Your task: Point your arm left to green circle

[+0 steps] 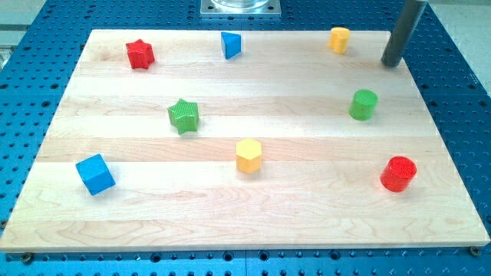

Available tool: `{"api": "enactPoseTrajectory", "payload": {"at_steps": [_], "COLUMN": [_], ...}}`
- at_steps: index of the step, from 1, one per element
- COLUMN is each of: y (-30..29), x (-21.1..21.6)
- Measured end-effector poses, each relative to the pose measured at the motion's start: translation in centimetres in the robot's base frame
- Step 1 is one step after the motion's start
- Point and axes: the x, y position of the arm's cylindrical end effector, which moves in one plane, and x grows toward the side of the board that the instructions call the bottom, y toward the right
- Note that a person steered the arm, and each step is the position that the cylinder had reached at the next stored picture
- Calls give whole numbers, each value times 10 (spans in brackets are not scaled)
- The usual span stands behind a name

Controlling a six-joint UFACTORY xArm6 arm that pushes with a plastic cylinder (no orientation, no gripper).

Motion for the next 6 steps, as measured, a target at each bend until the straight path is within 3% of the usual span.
{"api": "enactPoseTrajectory", "payload": {"at_steps": [1, 2, 3, 4, 5, 6], "y": [-4, -44, -121, -134, -145, -143], "x": [7, 30, 46, 60, 114, 122]}}
